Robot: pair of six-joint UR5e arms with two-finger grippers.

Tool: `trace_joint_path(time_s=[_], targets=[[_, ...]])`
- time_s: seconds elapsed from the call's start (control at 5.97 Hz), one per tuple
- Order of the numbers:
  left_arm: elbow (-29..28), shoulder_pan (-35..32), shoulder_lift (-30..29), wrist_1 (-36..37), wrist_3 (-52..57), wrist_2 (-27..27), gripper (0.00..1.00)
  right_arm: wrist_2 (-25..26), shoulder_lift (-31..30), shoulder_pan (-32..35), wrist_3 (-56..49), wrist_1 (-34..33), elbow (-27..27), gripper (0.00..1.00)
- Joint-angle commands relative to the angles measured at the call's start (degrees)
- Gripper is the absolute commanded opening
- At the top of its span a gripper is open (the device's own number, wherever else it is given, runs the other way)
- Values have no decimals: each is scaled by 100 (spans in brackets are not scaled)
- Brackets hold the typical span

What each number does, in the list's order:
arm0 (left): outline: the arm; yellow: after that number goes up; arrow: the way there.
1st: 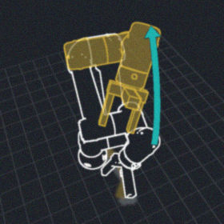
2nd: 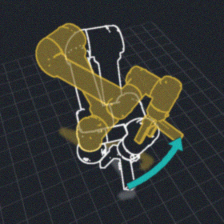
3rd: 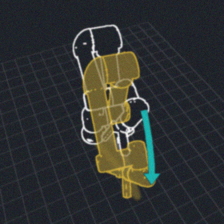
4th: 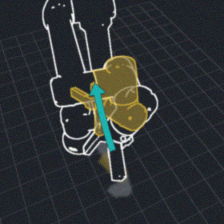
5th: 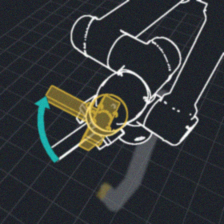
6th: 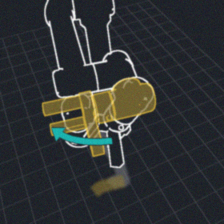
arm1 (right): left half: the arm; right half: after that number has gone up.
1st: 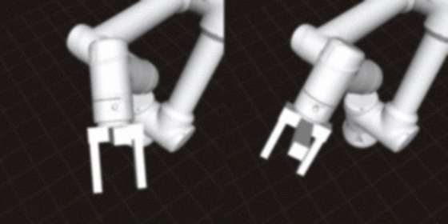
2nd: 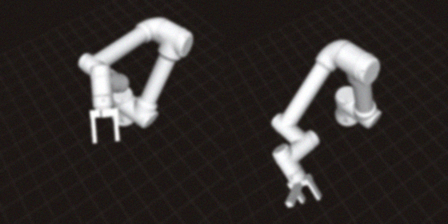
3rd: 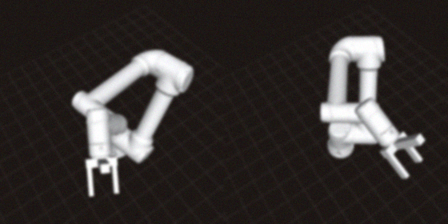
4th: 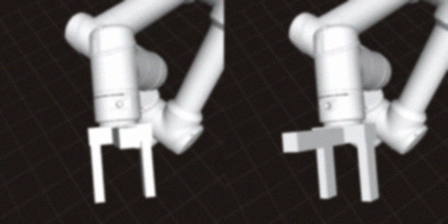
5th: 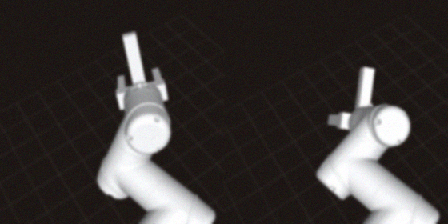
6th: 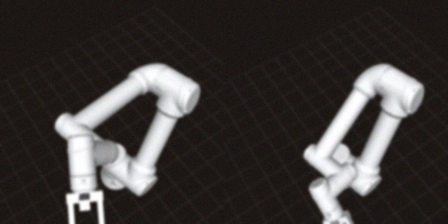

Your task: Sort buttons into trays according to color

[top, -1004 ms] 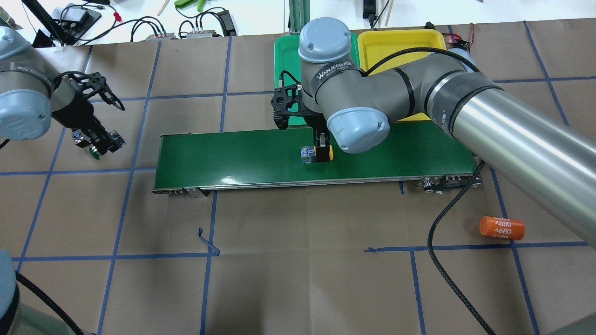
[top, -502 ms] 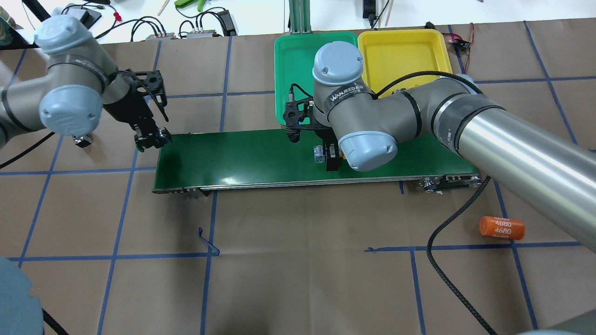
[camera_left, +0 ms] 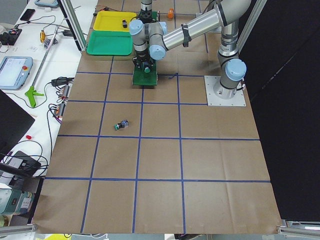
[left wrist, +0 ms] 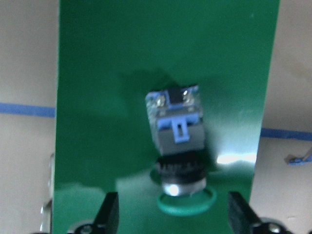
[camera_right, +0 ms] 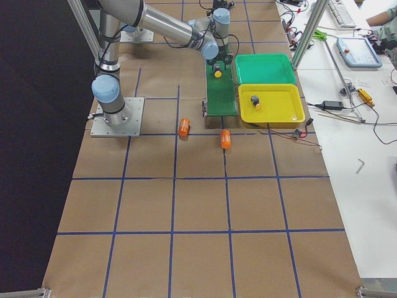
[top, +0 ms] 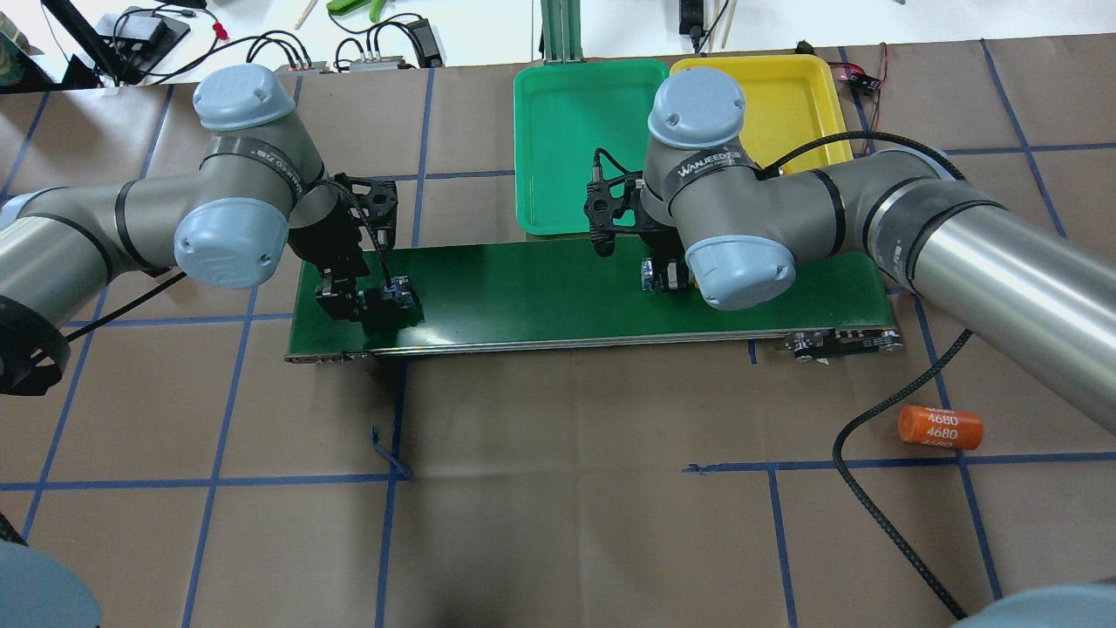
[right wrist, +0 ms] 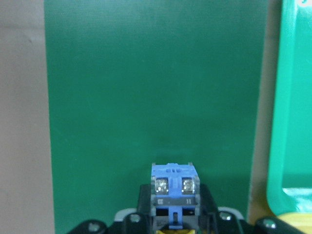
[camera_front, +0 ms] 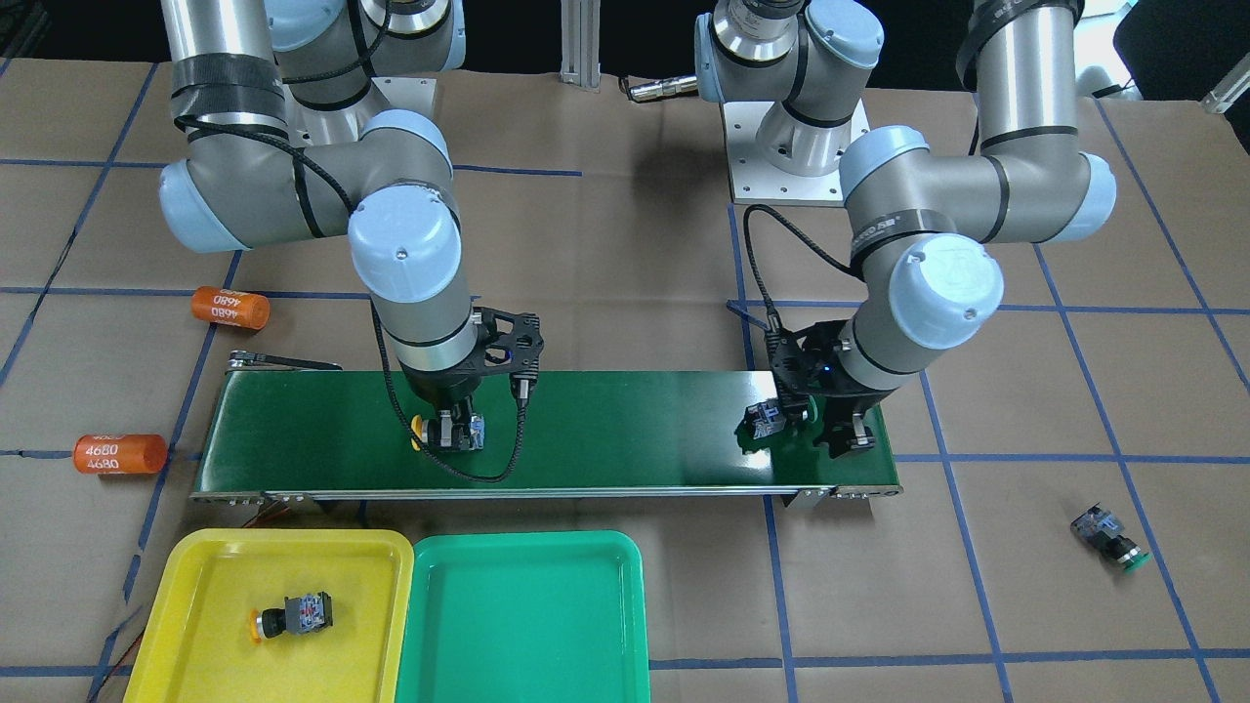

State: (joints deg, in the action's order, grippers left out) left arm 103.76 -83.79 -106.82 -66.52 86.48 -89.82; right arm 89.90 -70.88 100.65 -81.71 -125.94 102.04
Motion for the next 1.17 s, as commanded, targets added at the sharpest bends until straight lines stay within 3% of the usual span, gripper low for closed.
trace_joint_path(time_s=[0.0,0.17,0.33,0.5,1.0], targets=[[-493,1165,-197,-114,591,496,94,-52,-433,-562,-695,287,-44,11],[-793,1355,-442,-185,1338,422,95,-17,-575,-625,-863,359,-88,11],[-1170,1574,-810,-151,2242,-83,95,18,-576,-904,-1517,342,-358,11],[-1583,1811,-1136,-168,3321,-131,95,-34,-228,-1264,-2298,290,-804,11],[-1825,2375,-1850,928,5723,-158,94,-261,1930,-1504,-2578,52,-2955,11]])
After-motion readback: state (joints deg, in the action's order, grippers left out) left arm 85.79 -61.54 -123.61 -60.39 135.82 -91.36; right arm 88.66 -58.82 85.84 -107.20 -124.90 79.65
